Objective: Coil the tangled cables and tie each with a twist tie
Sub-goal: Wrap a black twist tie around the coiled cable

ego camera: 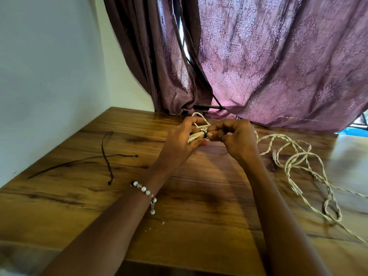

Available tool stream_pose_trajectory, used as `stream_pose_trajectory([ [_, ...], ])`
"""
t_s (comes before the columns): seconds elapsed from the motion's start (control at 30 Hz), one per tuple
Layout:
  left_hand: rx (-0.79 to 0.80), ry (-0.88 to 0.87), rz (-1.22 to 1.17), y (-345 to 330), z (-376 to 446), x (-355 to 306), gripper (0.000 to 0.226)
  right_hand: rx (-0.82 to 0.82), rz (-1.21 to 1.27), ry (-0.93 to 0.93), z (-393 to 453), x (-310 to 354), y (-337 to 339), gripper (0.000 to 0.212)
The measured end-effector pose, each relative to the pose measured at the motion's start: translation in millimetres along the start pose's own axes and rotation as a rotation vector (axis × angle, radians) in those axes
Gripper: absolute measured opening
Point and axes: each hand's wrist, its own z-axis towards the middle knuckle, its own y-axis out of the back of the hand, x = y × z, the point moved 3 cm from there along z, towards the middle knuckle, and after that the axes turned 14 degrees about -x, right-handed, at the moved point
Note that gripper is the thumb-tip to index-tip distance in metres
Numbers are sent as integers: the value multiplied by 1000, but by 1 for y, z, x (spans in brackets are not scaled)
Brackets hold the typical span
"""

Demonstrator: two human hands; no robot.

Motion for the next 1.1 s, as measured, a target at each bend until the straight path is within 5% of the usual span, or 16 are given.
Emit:
stream_pose_trajectory([
  [0.73, -66, 114, -37, 1, 2, 8, 39, -30, 43, 93, -1, -10, -12, 10],
  [1.1, -91, 156, -62, 2, 2, 11, 42, -23, -107, 372, 0, -5, -9, 19],
])
